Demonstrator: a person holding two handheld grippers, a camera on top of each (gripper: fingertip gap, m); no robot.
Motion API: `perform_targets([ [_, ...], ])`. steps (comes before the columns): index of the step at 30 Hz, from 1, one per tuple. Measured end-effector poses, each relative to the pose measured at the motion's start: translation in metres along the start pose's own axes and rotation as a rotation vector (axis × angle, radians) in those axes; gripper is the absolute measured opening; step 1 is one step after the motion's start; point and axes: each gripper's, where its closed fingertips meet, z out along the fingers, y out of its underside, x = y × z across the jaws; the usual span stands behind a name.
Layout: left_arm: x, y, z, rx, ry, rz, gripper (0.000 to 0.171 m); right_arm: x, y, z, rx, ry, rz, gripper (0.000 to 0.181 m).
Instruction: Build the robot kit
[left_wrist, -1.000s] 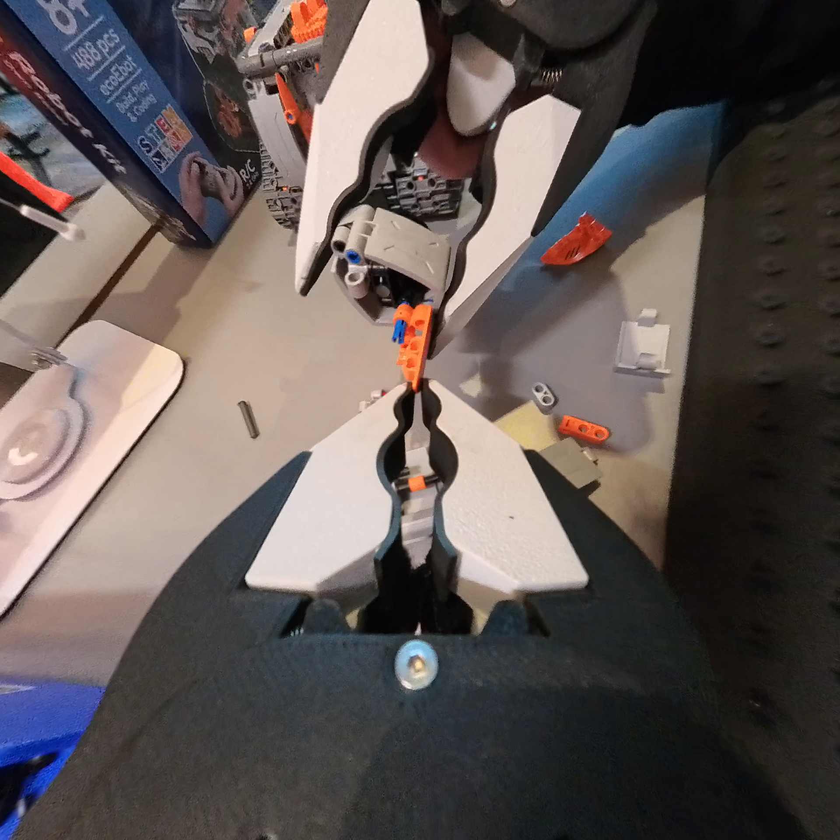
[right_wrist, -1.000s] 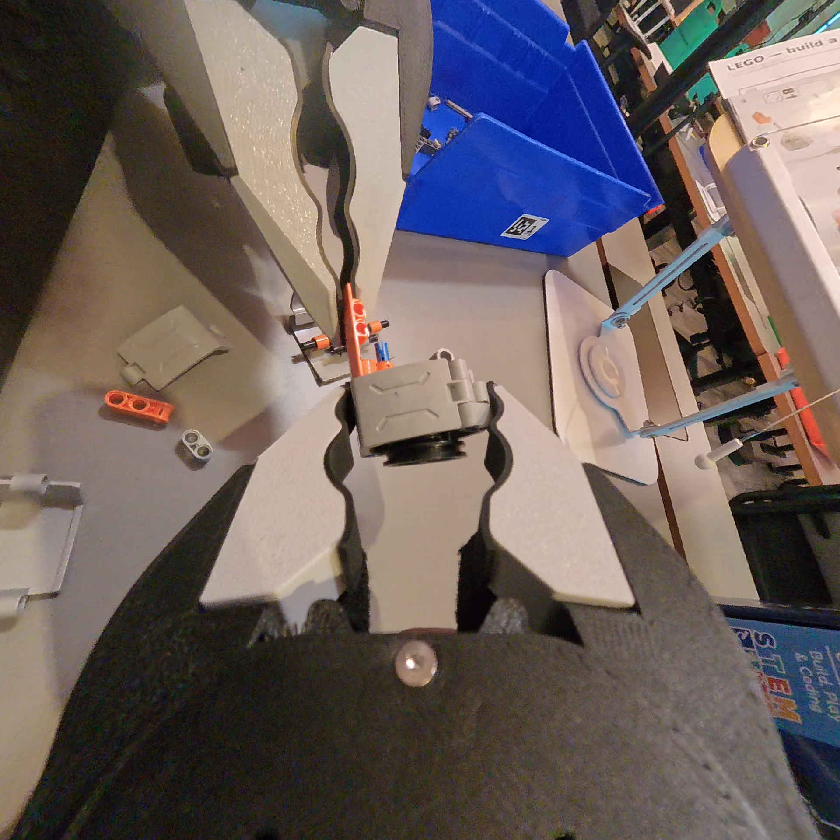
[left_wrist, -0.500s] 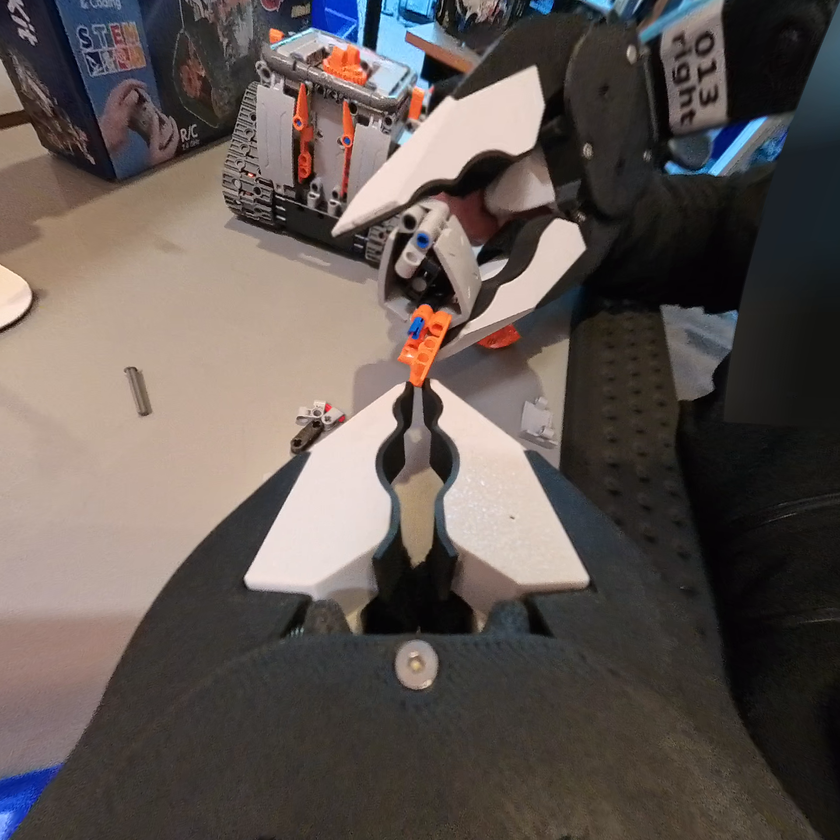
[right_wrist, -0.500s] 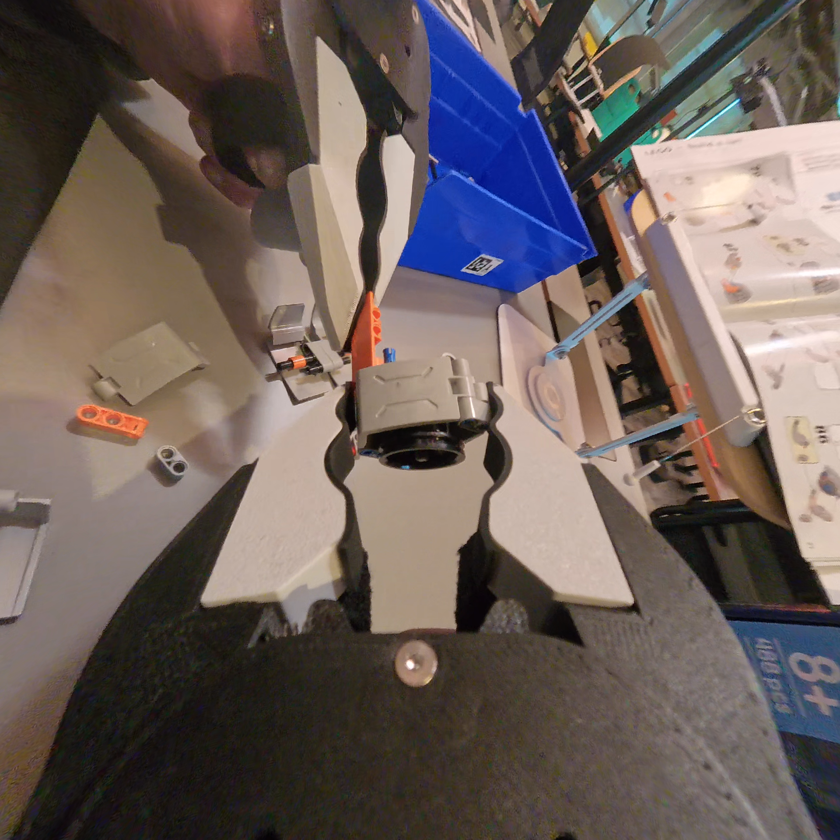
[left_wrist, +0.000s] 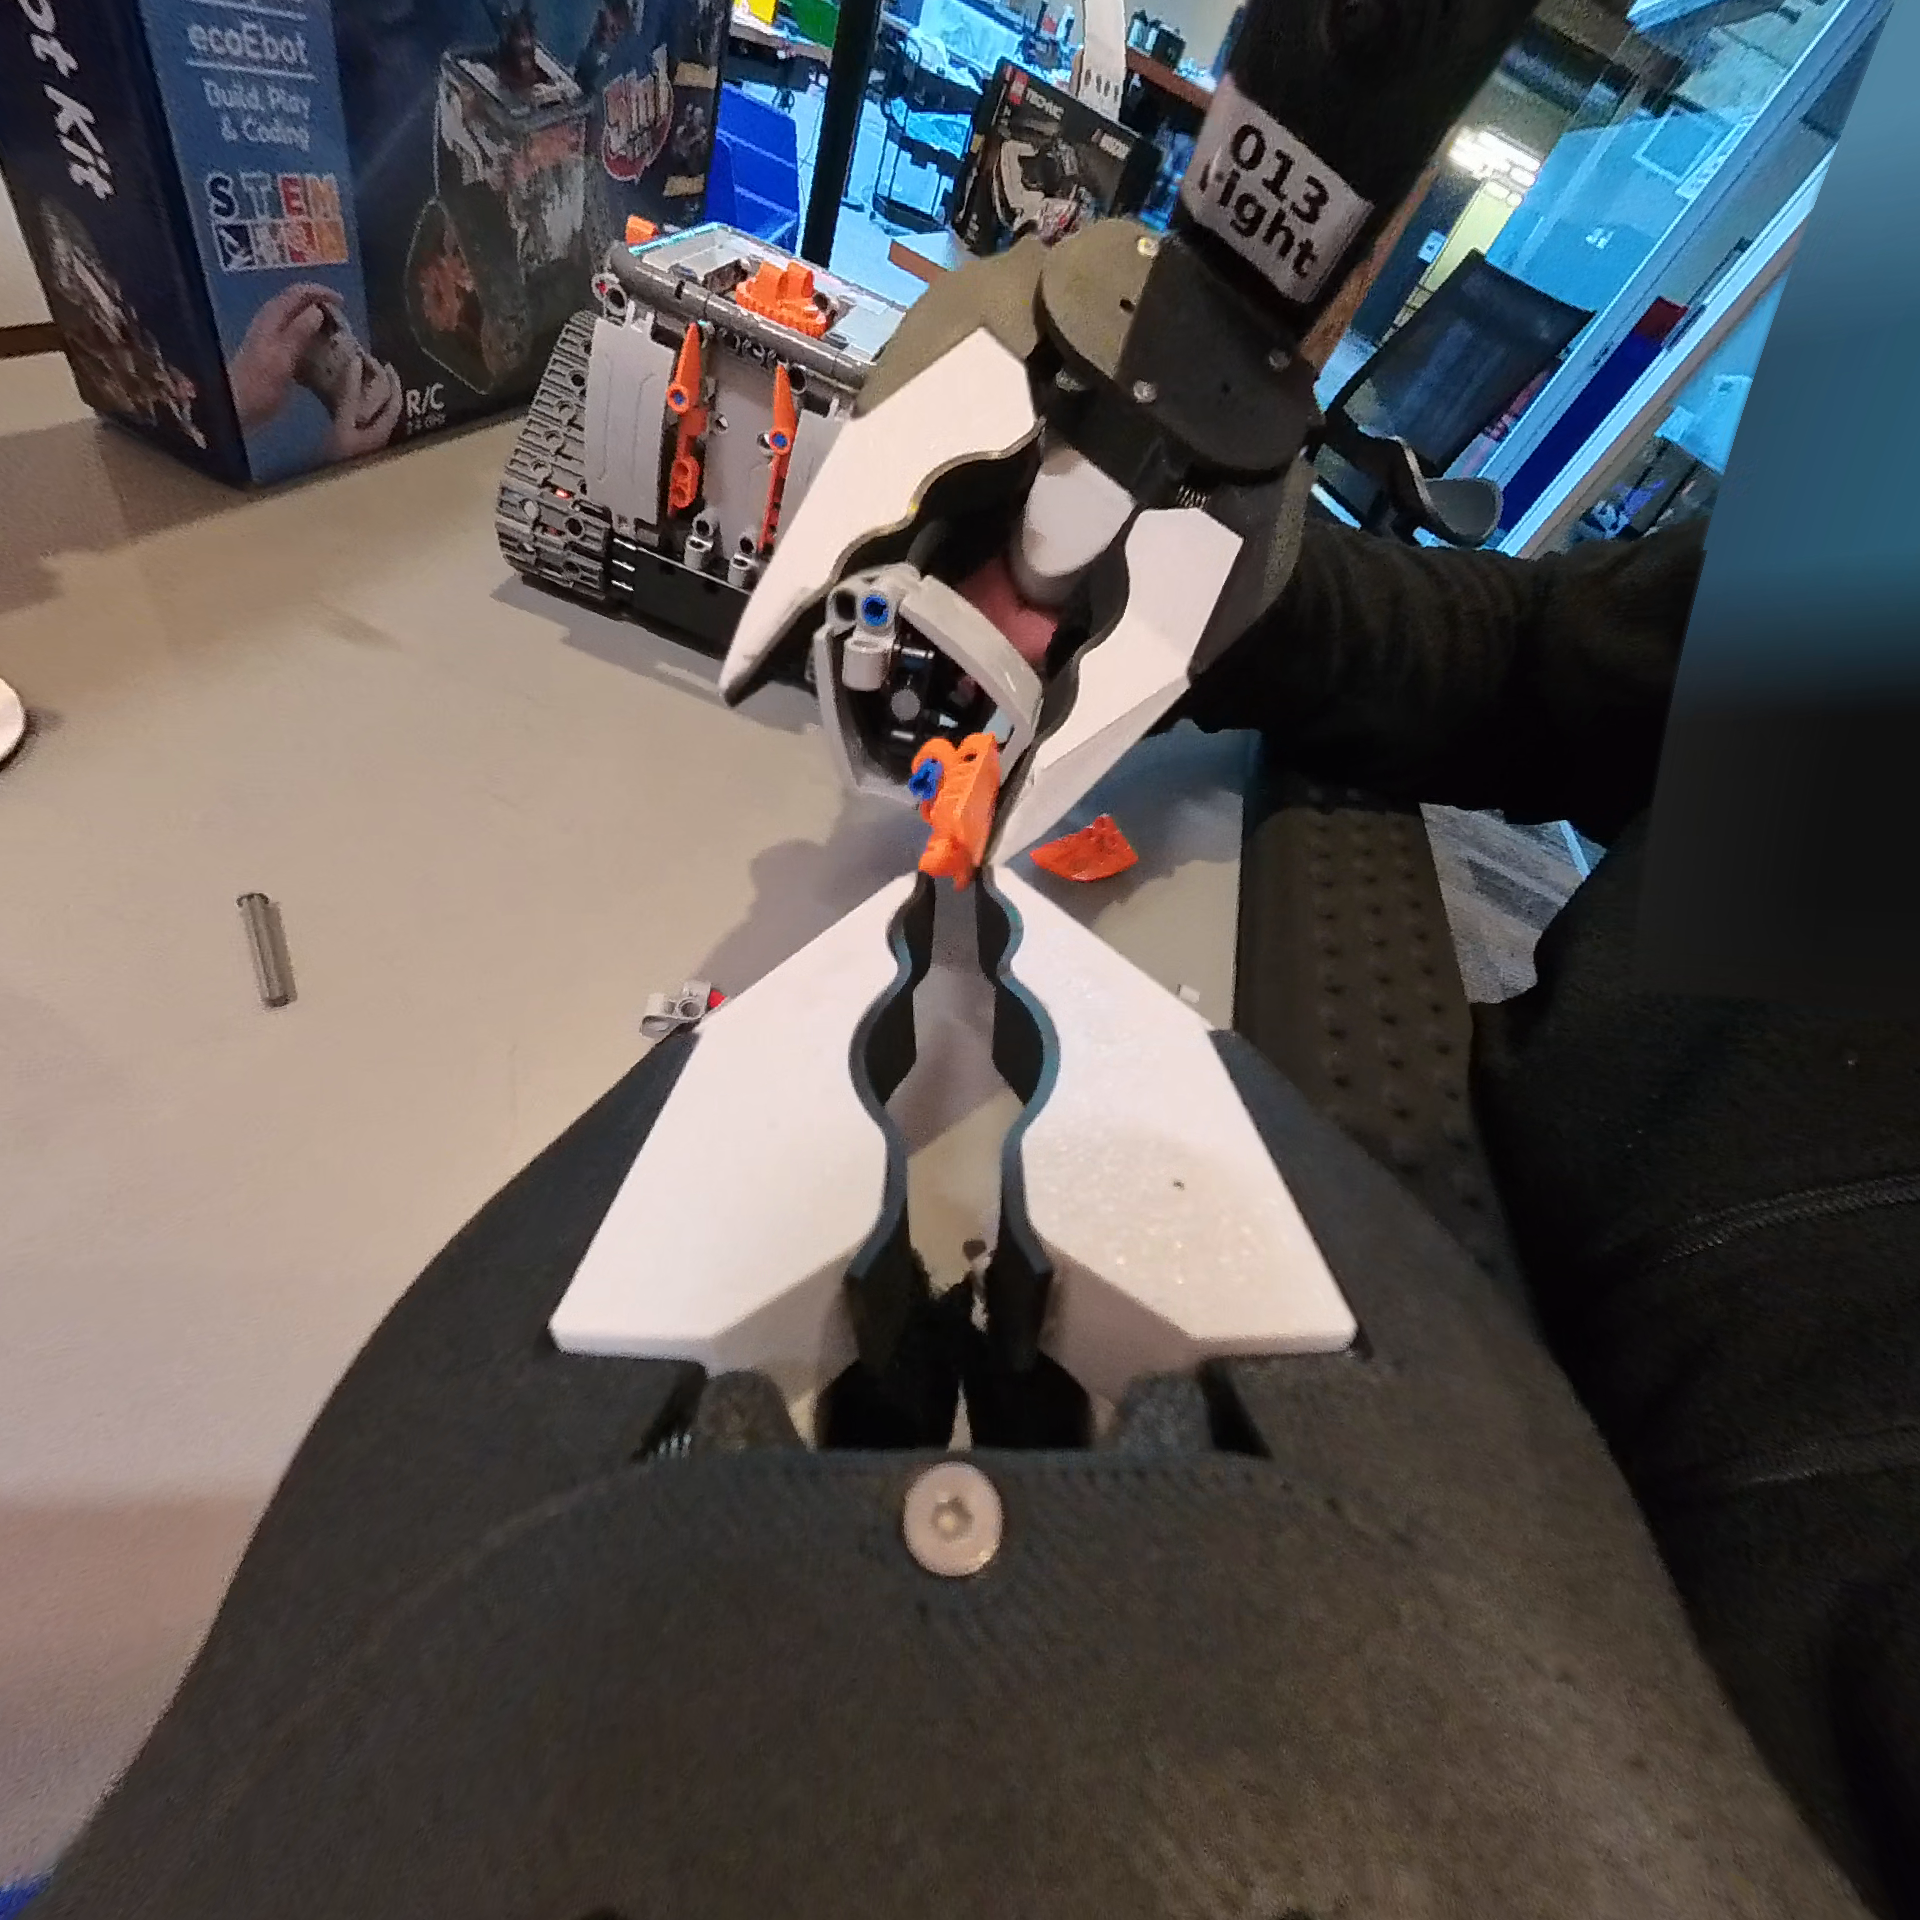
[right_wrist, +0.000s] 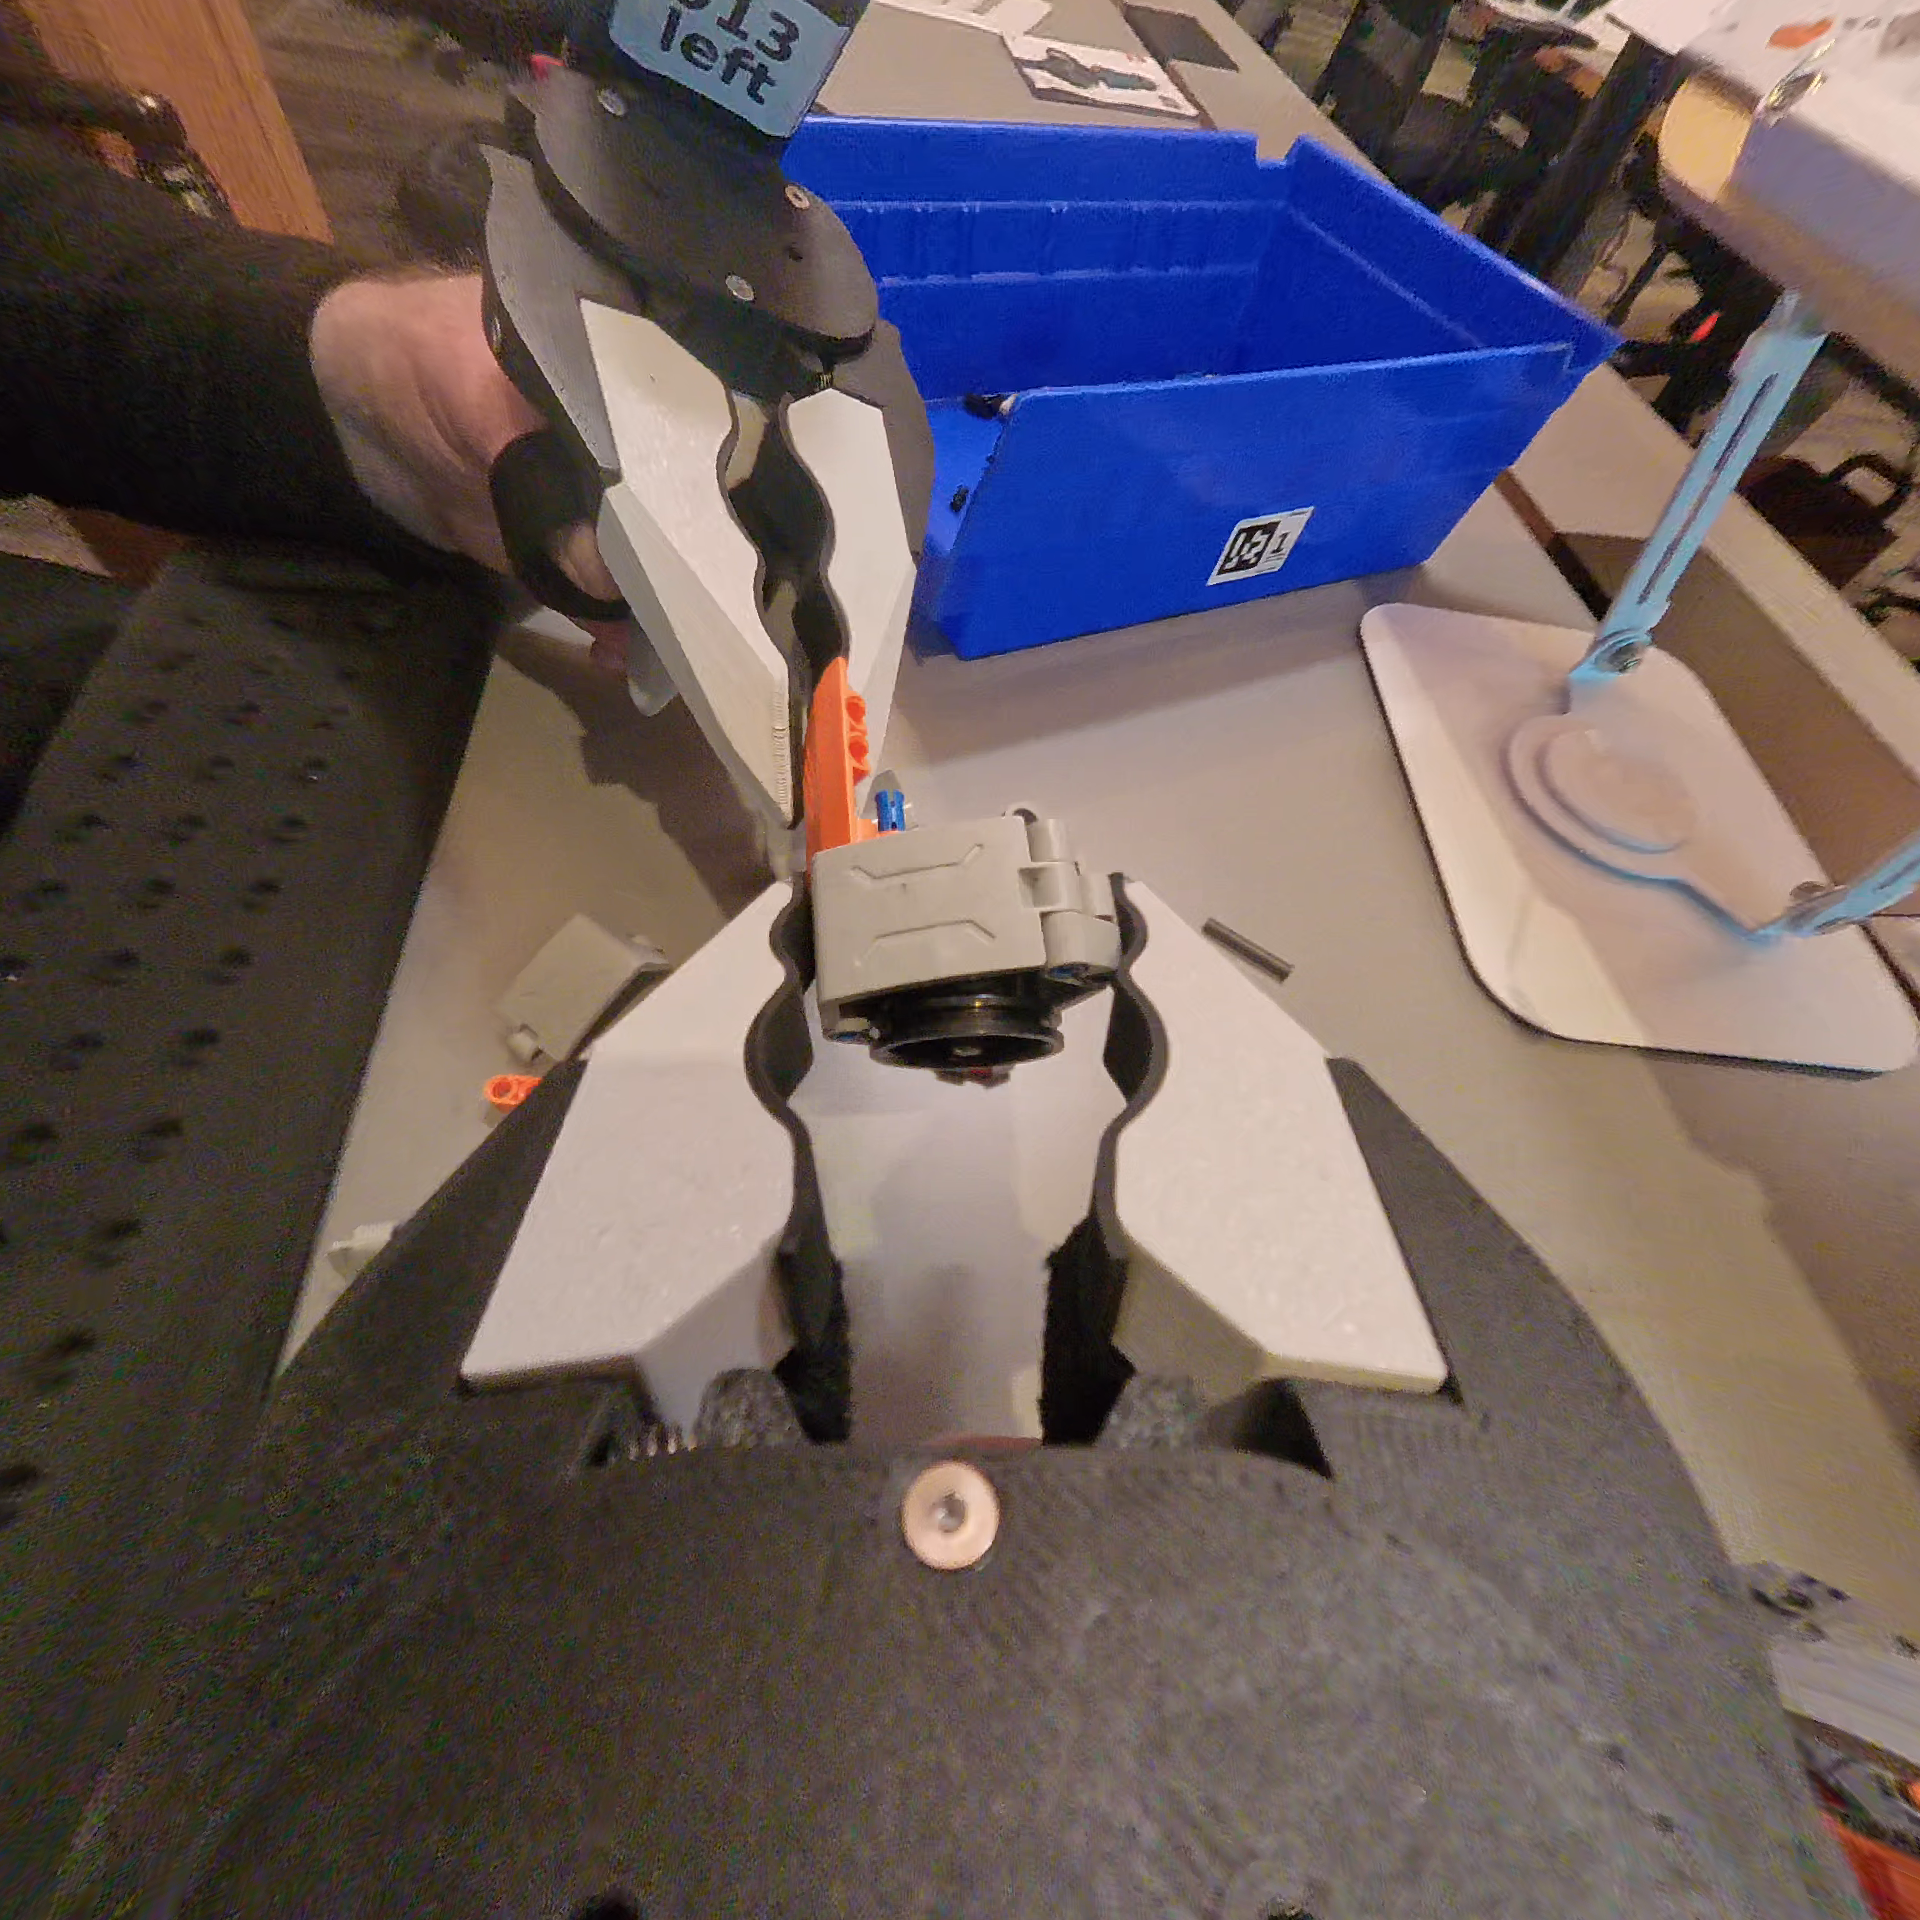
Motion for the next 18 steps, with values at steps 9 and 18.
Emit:
perform_targets([
  [9,0.005,-0.008,-0.001,0.043,0.017,0.010,0.001,-0.001,-0.005,-0.003,0.048,-0.052,0.079,0.054],
  [18,0.009,-0.021,-0.009,0.153,0.108,-0.043,0.000,0.002,-0.015,-0.009,0.095,-0.054,0.128,0.057],
])
